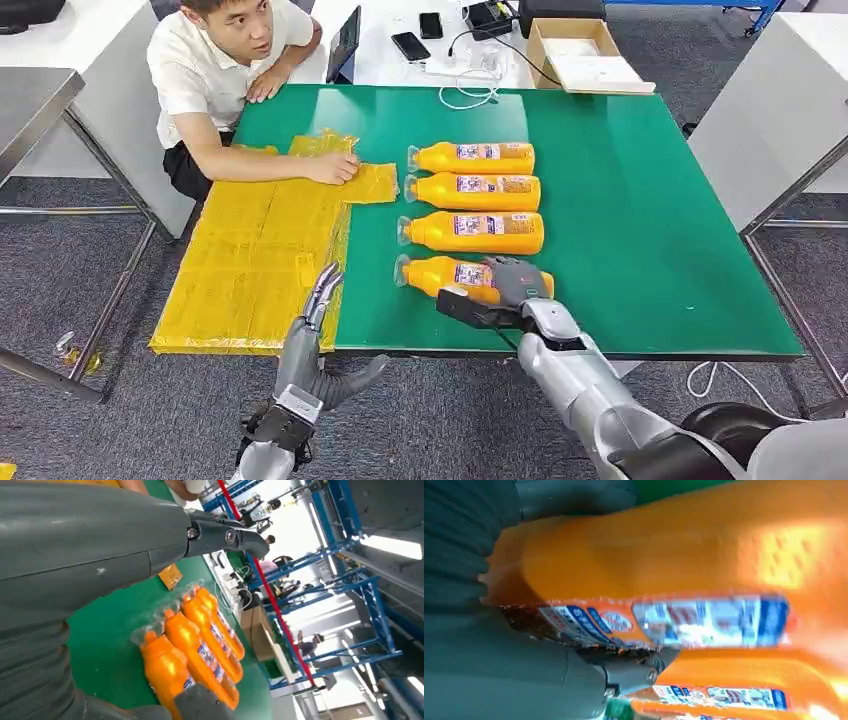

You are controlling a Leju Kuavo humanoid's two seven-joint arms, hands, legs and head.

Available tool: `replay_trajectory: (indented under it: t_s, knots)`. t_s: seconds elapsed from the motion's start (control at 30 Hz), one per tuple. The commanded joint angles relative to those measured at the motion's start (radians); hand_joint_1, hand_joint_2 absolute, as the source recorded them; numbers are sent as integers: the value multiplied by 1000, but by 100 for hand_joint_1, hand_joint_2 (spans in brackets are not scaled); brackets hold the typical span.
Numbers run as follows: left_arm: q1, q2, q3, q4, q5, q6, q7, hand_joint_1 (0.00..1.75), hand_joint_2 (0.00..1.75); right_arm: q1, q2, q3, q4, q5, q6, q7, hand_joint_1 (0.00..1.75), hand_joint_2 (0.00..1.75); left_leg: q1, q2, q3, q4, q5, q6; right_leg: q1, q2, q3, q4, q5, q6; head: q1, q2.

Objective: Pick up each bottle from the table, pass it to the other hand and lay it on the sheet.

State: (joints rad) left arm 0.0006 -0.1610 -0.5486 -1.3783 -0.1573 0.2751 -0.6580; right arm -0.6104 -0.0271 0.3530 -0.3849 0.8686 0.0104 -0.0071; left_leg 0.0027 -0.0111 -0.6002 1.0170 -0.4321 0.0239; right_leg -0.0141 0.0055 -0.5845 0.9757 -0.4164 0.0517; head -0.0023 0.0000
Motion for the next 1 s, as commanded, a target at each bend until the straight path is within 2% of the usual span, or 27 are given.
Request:
replay_trajectory:
  t_s: [0.03,0.1,0.23,0.27,0.3,0.37,0.43,0.63,0.8,0.93,1.0]
  knots:
    - [-16,-36,74,77,230,-121,76,0,175,194,-26,-286,-9,-272,128,-348,175,175,2,-8,6,-5,1,0,3,-10,11,-8,0,-2,-1,0]
    - [-6,-29,69,66,329,-180,144,0,175,218,-18,-304,-78,-340,134,-408,175,175,4,-4,12,-4,-2,2,4,-7,17,-11,-1,-2,1,0]
    - [-13,-17,67,77,354,-187,149,0,175,218,-15,-299,-111,-362,143,-398,175,175,2,5,15,-6,-7,0,3,2,22,-11,1,-3,0,0]
    - [-13,-17,67,77,354,-187,149,0,175,218,-15,-299,-111,-362,143,-398,175,175,3,6,18,-2,-10,2,3,5,30,-8,0,-1,0,0]
    - [-13,-17,67,77,354,-187,149,0,175,218,-15,-299,-111,-362,143,-398,175,175,2,3,16,-5,-7,0,3,1,28,-10,1,-3,0,0]
    - [-17,-21,72,90,412,-215,177,0,175,220,-7,-305,-138,-401,132,-427,175,175,2,6,21,-2,-11,2,3,5,25,-8,-2,0,0,0]
    - [-19,-18,72,100,484,-239,213,0,175,219,4,-285,-192,-458,126,-435,175,175,2,6,19,-3,-10,1,3,4,21,-9,-1,0,0,0]
    - [6,4,38,99,762,-409,367,0,175,201,4,-128,-289,-494,173,-419,175,175,2,9,17,-3,-10,2,3,8,28,-7,-1,1,0,0]
    - [2,43,-10,70,729,-394,340,0,175,197,53,-18,-328,-532,206,-423,175,175,2,11,13,-3,-10,1,3,9,24,-7,-1,0,0,0]
    - [3,38,-8,65,717,-373,335,0,175,231,130,93,-373,-566,247,-432,175,175,3,11,11,-2,-11,2,3,11,22,-6,-1,1,0,0]
    - [1,38,-6,69,722,-370,338,0,175,244,141,140,-391,-583,243,-438,175,175,3,12,10,-2,-11,1,4,11,21,-6,-1,1,0,0]
